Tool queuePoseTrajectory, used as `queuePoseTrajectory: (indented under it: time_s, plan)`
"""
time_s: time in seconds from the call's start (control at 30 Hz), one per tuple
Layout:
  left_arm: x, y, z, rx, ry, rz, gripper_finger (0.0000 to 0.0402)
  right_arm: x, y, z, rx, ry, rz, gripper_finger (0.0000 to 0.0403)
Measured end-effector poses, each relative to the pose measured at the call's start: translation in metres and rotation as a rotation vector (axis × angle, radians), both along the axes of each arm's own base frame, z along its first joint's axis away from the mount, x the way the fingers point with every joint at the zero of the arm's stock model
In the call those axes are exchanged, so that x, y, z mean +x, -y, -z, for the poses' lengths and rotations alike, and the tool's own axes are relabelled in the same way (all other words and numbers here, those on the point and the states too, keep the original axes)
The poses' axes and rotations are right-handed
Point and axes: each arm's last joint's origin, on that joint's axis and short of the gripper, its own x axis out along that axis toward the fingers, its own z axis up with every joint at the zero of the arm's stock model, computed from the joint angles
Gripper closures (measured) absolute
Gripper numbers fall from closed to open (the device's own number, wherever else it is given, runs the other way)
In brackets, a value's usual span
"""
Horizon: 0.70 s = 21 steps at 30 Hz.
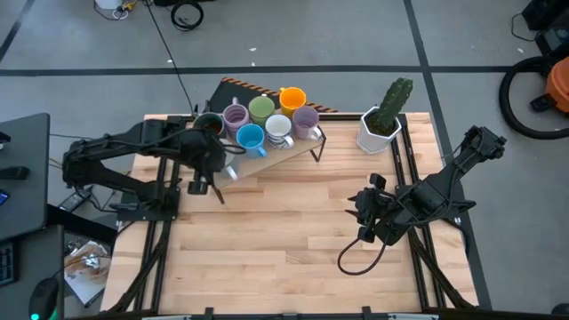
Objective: Place coffee mugs
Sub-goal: Put the light blue mug on the shelf
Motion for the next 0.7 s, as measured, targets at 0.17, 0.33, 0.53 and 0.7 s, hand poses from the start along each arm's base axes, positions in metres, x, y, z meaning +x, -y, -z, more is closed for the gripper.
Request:
queuePoseTrajectory:
  time_s: [0.17, 0.33, 0.53, 0.7]
  plan:
    - [0.0046, -0.004, 0.0049, -0.008, -0.042, -0.001, 0.0357, 0.0, 0.0, -0.0001, 0.001, 0.001, 0.0, 0.0241]
    - [0.0082, -0.0049, 0.0075, 0.01, -0.062, 0.003, 0.0354, 0.0002, -0.0001, -0.0002, 0.0, 0.002, -0.003, 0.0241]
    - [0.0091, -0.0055, 0.0075, 0.048, -0.064, 0.012, 0.0333, 0.0003, -0.0002, -0.0003, -0.002, 0.002, -0.005, 0.0241]
    - [0.009, -0.0064, 0.0075, 0.067, -0.065, -0.015, 0.0296, 0.0003, -0.0002, -0.0003, -0.002, 0.002, -0.005, 0.0241]
